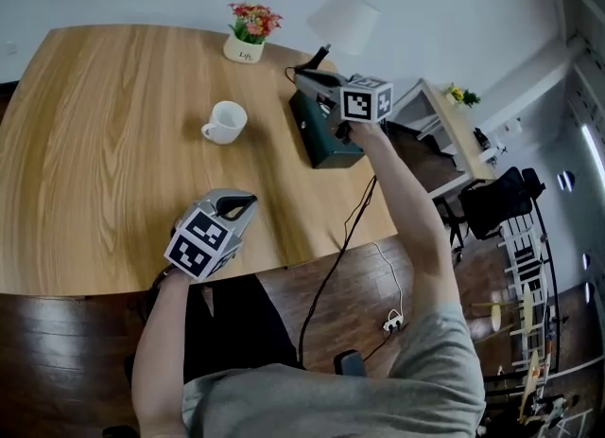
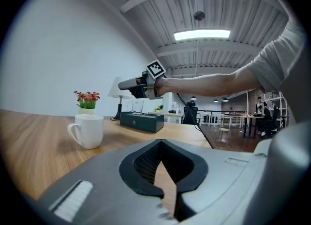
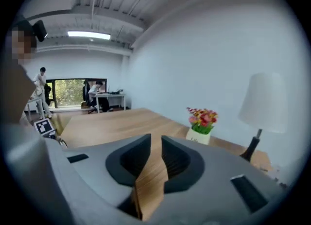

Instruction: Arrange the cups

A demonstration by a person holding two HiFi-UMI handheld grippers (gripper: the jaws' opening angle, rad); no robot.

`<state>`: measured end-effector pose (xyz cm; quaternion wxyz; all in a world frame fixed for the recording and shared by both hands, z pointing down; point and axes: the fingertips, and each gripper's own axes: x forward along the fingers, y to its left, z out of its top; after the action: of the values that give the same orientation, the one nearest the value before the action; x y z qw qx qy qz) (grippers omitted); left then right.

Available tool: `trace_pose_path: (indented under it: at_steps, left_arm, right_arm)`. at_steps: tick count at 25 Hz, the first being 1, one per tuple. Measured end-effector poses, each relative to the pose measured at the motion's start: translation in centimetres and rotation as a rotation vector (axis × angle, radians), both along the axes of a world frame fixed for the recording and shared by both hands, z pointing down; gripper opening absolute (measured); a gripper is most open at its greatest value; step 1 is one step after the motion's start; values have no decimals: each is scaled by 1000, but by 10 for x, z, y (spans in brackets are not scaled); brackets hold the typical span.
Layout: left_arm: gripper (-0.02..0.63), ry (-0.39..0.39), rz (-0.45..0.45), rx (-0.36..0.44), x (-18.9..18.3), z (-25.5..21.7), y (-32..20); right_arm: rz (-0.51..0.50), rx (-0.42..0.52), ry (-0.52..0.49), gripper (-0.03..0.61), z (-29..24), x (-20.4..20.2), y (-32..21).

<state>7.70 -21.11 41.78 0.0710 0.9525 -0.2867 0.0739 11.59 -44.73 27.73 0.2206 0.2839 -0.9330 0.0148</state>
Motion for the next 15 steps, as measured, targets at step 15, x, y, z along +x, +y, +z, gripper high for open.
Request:
trace_pose_path:
  at_steps: [15]
  left_arm:
    - [11, 4, -2, -3, 2, -3, -1]
  right_arm:
    - [-46, -308, 488, 148, 139, -88, 10]
